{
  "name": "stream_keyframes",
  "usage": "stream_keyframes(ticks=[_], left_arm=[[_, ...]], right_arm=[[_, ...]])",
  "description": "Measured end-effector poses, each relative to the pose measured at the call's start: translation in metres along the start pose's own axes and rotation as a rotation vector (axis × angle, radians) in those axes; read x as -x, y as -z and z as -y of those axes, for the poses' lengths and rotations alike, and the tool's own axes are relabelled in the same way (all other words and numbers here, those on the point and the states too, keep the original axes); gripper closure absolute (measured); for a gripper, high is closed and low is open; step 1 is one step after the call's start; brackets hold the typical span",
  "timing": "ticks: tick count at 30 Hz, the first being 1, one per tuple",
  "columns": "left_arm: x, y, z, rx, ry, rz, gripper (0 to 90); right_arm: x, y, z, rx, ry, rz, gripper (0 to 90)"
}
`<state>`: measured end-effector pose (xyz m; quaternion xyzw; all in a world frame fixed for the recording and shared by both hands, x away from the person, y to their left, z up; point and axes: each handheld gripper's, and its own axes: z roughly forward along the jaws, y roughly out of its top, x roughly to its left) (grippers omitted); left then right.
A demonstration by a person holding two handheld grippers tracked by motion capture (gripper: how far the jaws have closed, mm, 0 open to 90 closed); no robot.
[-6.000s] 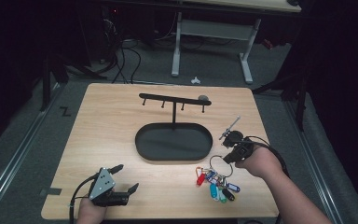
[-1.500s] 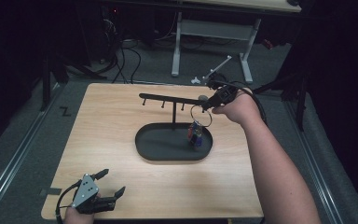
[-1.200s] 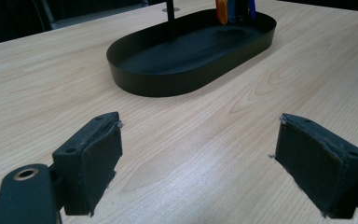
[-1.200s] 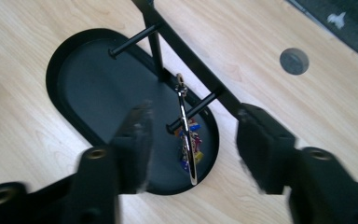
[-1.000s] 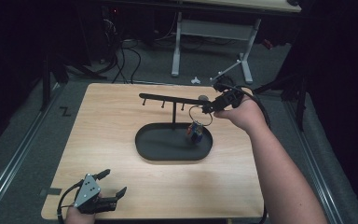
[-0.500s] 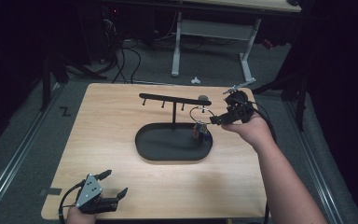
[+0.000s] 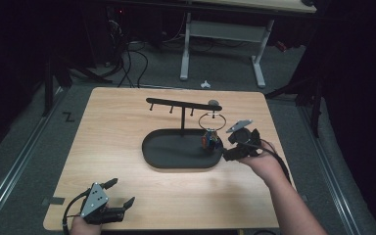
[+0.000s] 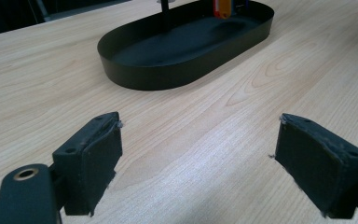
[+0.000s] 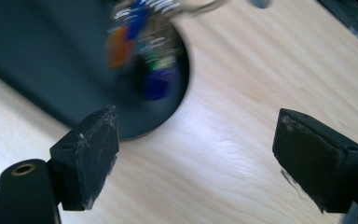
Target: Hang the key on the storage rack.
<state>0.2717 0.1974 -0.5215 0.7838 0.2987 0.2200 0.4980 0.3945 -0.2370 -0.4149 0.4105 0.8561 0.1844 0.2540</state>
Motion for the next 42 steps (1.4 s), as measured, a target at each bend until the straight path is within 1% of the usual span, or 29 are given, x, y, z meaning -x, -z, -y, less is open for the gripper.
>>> stream_keyframes(ticks=[1, 3, 4, 5, 6, 7, 8, 12, 13, 14, 16, 17, 18, 19, 20, 21, 22, 23, 24, 25, 27, 29, 30, 32, 34, 36, 37, 38, 42], left_arm=[[0.001, -0.001, 0.0, -0.002, -0.001, 0.0, 15.0], [0.001, 0.0, 0.0, -0.008, -0.009, 0.003, 15.1], [0.001, 0.0, 0.0, -0.008, -0.009, 0.003, 15.0], [0.001, 0.0, 0.0, -0.004, -0.008, 0.003, 15.0], [0.001, 0.0, 0.0, -0.004, -0.008, 0.003, 15.1], [0.001, -0.001, 0.0, -0.005, -0.003, 0.004, 15.1], [0.001, -0.002, 0.001, -0.005, -0.003, 0.003, 15.0], [0.001, -0.003, 0.0, -0.011, -0.009, 0.009, 15.0], [0.001, -0.003, 0.0, -0.009, -0.009, 0.008, 15.0], [0.001, -0.003, 0.0, -0.009, -0.009, 0.008, 15.1], [0.002, -0.004, 0.0, -0.013, -0.009, 0.01, 15.1], [0.003, -0.004, 0.0, -0.014, -0.013, 0.012, 15.0], [0.003, -0.004, 0.0, -0.014, -0.013, 0.012, 15.0], [0.003, -0.005, -0.001, -0.009, -0.01, 0.013, 15.0], [0.003, -0.005, -0.001, -0.009, -0.01, 0.013, 15.0], [0.003, -0.005, -0.001, -0.012, -0.013, 0.016, 15.0], [0.003, -0.006, -0.001, -0.017, -0.016, 0.016, 15.0], [0.003, -0.006, -0.001, -0.017, -0.016, 0.016, 15.0], [0.004, -0.007, -0.001, -0.017, -0.016, 0.016, 15.0], [0.004, -0.007, -0.002, -0.015, -0.016, 0.016, 15.0], [0.003, -0.008, -0.002, -0.013, -0.02, 0.017, 15.0], [0.002, -0.009, -0.002, -0.009, -0.016, 0.017, 15.0], [0.001, -0.009, -0.003, -0.006, -0.008, 0.016, 15.0], [0.001, -0.009, -0.003, -0.004, -0.004, 0.018, 15.1], [0.003, -0.008, -0.004, -0.003, -0.019, 0.021, 15.1], [0.003, -0.007, -0.004, 0.0, -0.021, 0.021, 15.1], [0.002, -0.006, -0.004, 0.005, -0.018, 0.02, 15.0], [0.001, -0.007, -0.004, 0.008, -0.007, 0.017, 15.1], [0.0, -0.008, -0.004, 0.003, -0.008, 0.019, 15.1]], right_arm=[[-0.008, -0.004, 0.009, 0.025, -0.019, -0.024, 14.2], [-0.013, -0.009, 0.016, 0.038, -0.039, -0.052, 13.2], [-0.013, -0.009, 0.016, 0.038, -0.039, -0.052, 13.2], [-0.019, -0.014, 0.026, 0.045, -0.061, -0.081, 11.8], [-0.019, -0.014, 0.026, 0.045, -0.061, -0.081, 11.8], [-0.022, -0.015, 0.031, 0.055, -0.074, -0.095, 11.9], [-0.027, -0.019, 0.044, 0.077, -0.116, -0.123, 12.1], [-0.035, -0.026, 0.067, 0.103, -0.175, -0.178, 12.4], [-0.037, -0.027, 0.073, 0.112, -0.184, -0.185, 12.5], [-0.037, -0.027, 0.073, 0.112, -0.184, -0.185, 12.5], [-0.042, -0.029, 0.088, 0.156, -0.225, -0.203, 13.0], [-0.047, -0.03, 0.106, 0.231, -0.273, -0.211, 16.1], [-0.047, -0.03, 0.106, 0.231, -0.273, -0.211, 16.1], [-0.051, -0.033, 0.12, 0.218, -0.298, -0.235, 13.7], [-0.051, -0.033, 0.12, 0.218, -0.298, -0.235, 13.7], [-0.051, -0.033, 0.121, 0.206, -0.282, -0.24, 13.4], [-0.05, -0.035, 0.122, 0.21, -0.266, -0.204, 14.9], [-0.05, -0.035, 0.122, 0.21, -0.266, -0.204, 14.9], [-0.049, -0.037, 0.122, 0.202, -0.282, -0.211, 14.8], [-0.049, -0.038, 0.12, 0.2, -0.288, -0.229, 14.7], [-0.054, -0.038, 0.119, 0.198, -0.252, -0.223, 14.5], [-0.056, -0.038, 0.119, 0.192, -0.244, -0.222, 14.4], [-0.058, -0.038, 0.119, 0.181, -0.231, -0.218, 14.4], [-0.059, -0.039, 0.12, 0.178, -0.232, -0.221, 14.5], [-0.059, -0.04, 0.12, 0.168, -0.231, -0.223, 14.5], [-0.06, -0.04, 0.119, 0.168, -0.226, -0.222, 14.5], [-0.061, -0.04, 0.119, 0.167, -0.225, -0.223, 14.5], [-0.061, -0.04, 0.119, 0.165, -0.228, -0.225, 14.5], [-0.06, -0.041, 0.119, 0.161, -0.231, -0.226, 14.9]])
